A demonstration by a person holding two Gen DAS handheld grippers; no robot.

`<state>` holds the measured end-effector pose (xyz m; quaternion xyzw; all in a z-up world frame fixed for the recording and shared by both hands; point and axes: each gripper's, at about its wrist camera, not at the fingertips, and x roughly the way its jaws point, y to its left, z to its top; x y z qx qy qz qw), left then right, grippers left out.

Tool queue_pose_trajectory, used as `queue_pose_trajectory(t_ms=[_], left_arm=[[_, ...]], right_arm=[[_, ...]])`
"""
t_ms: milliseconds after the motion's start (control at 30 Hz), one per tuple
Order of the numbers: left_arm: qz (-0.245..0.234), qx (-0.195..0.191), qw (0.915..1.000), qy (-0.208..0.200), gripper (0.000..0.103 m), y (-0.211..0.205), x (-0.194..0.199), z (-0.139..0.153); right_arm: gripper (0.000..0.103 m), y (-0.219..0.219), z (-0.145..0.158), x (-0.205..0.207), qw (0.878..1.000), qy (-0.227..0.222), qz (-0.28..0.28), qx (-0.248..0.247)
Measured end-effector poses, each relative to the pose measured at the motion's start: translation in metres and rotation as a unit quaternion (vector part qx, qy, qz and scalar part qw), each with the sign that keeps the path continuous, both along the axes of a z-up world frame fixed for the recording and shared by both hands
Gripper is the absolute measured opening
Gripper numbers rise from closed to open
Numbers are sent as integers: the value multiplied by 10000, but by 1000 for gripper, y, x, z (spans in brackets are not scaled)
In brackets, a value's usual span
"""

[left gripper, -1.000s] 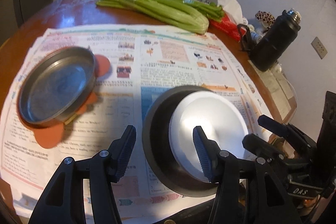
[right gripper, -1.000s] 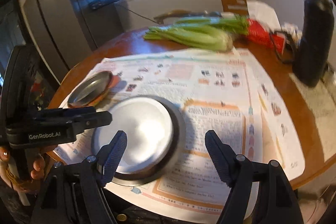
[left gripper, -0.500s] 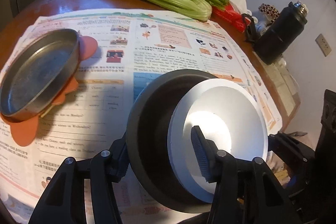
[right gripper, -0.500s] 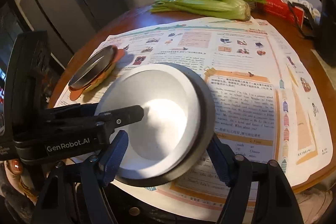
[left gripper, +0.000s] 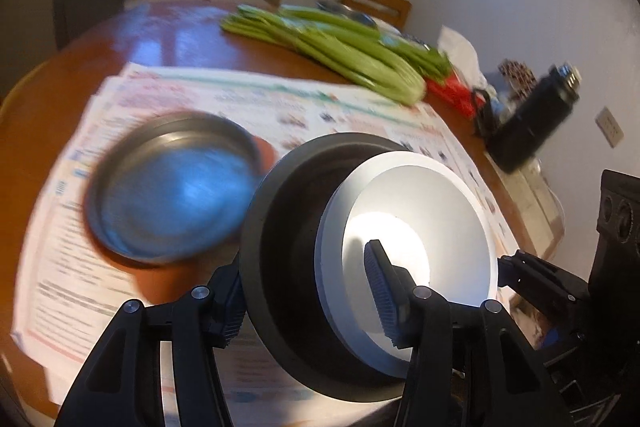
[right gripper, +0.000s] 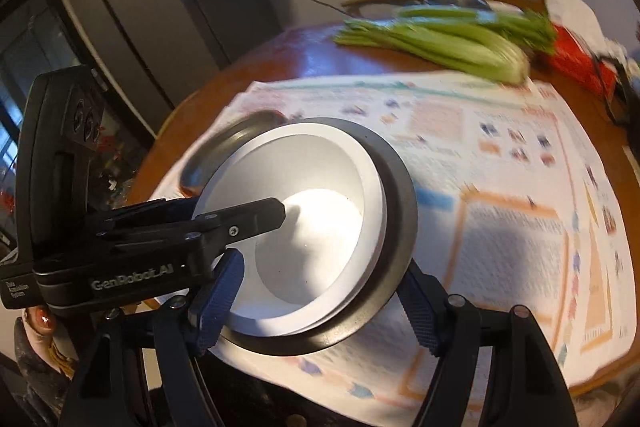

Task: Organize plates and bowls
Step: 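Carry the steel bowl to the plate stack and lower it onto the steel plate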

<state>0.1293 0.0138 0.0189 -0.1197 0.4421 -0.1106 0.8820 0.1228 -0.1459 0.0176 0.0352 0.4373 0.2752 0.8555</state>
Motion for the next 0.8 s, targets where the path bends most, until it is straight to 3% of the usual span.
queue_pose_trajectory(t_ms=[333,567,800], left_arm=[[654,43,9975,-274,55,84,13,23],[839,-65,9964,-65,55,117,32,6],[791,-148,9968,35,55,121,44,-9]], right_arm=[[75,78,31,38,9972,-115,740,53],[75,117,18,61,9956,98,932,62],[75,122,5,74,9959,212,884,-18]])
